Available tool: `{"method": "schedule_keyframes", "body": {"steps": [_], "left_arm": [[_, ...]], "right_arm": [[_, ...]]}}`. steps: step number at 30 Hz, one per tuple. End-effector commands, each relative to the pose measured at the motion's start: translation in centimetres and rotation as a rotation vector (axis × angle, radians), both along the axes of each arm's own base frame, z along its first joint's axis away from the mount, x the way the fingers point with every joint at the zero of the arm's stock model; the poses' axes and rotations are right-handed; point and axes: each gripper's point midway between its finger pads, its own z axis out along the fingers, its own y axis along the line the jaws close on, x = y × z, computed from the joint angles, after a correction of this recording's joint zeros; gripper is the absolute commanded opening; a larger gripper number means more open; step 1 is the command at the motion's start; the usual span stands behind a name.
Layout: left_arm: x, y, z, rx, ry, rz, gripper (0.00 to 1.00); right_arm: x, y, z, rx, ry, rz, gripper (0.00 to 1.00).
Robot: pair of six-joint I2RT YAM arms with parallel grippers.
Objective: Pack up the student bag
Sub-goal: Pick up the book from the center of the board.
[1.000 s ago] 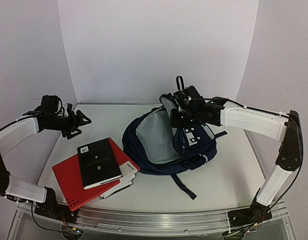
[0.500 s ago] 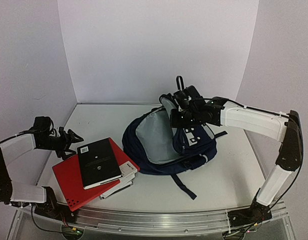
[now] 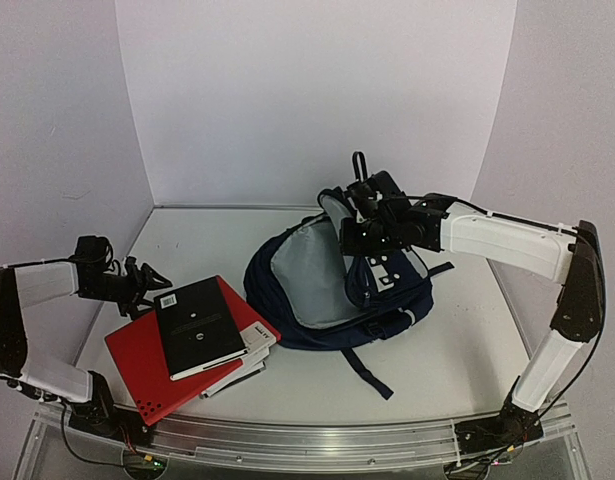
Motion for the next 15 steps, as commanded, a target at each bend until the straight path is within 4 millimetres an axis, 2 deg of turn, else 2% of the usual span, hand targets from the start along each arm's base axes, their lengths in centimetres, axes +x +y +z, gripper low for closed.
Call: {"method": "schedule_keyframes", "body": {"steps": [1, 8, 11, 15], "left_arm": [[1.1, -1.1, 2.2, -0.072, -0.113, -0.068, 0.72], [1.0, -1.4, 2.3, -0.097, -0.114, -0.066, 0.63], [0.8, -1.4, 1.3, -0.105, -0.071, -0.061, 0.6], [0.8, -1.5, 0.2, -0.12, -0.034, -0.055, 0.51]], "right_arm": [[1.8, 0.7, 7.6, 0.142, -0.177, -0.029, 0.0], [1.8, 0.7, 7.8, 0.139, -0.175, -0.027, 0.0], [1.9, 0.7, 7.9, 0.136, -0.177, -0.027, 0.0], [1.9, 0.6, 8.0, 0.134, -0.178, -0.027, 0.0]]}}
